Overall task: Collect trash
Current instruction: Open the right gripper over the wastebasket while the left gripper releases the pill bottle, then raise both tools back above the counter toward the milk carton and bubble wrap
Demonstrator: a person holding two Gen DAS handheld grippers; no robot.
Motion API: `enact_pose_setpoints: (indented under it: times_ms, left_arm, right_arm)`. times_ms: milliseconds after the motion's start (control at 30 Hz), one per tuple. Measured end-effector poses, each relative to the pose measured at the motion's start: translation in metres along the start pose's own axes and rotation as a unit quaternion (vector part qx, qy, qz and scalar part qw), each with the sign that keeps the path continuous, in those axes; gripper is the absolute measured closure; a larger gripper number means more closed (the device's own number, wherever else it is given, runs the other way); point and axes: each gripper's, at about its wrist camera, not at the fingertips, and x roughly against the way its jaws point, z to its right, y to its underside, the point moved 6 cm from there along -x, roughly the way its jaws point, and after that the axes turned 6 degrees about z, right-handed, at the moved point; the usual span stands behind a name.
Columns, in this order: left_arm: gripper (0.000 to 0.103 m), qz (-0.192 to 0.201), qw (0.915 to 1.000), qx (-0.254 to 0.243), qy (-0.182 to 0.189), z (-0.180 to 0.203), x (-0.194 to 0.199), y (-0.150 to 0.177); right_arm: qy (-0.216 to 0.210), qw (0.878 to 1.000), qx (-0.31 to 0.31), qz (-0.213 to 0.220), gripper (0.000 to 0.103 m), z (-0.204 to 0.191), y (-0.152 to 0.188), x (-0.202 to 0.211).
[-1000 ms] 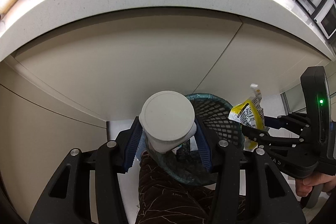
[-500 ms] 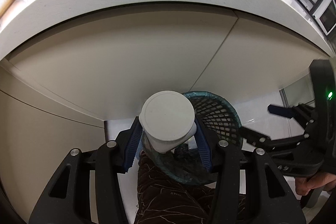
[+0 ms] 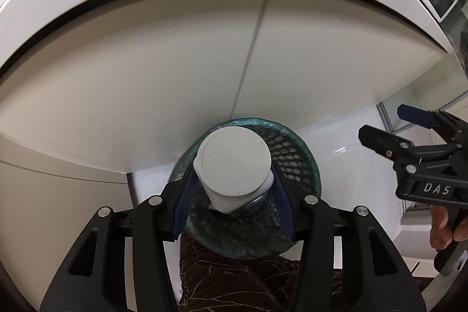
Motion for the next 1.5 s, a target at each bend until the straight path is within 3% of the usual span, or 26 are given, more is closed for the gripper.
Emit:
enact_pose_setpoints:
  times_ms: [267,600,800,900,1033,1200,1500]
  left_arm:
    - [0.055,-0.014,0.9991,-0.035,0.020,0.028,-0.016,0.003]
    - [0.053,-0.020,0.9981,-0.054,0.022,0.048,-0.028,0.009]
    - [0.033,-0.013,0.9984,-0.053,0.014,0.048,-0.026,0.007]
    - [0.017,-0.003,0.9985,-0.054,0.005,0.048,-0.021,0.004]
    - [0.007,0.002,0.9992,-0.040,-0.004,0.042,-0.014,-0.002]
    - [0.006,0.009,0.9998,-0.012,-0.011,0.024,-0.002,-0.012]
    - [0.006,0.056,0.9978,0.024,-0.027,0.011,0.066,-0.049]
  right_arm:
    - [0.015,1.000,-0.027,-0.003,0.010,0.030,0.010,0.004]
    - [0.022,1.000,-0.022,-0.005,0.010,0.037,0.016,0.007]
    - [0.021,1.000,-0.022,-0.003,0.010,0.039,0.017,0.009]
    - [0.021,0.999,-0.029,-0.002,0.010,0.040,0.016,0.008]
    - [0.018,0.999,-0.036,0.001,0.010,0.040,0.014,0.009]
    - [0.015,0.999,-0.029,0.013,0.010,0.035,0.006,0.017]
    - [0.013,0.998,-0.010,0.056,0.010,0.025,-0.030,0.057]
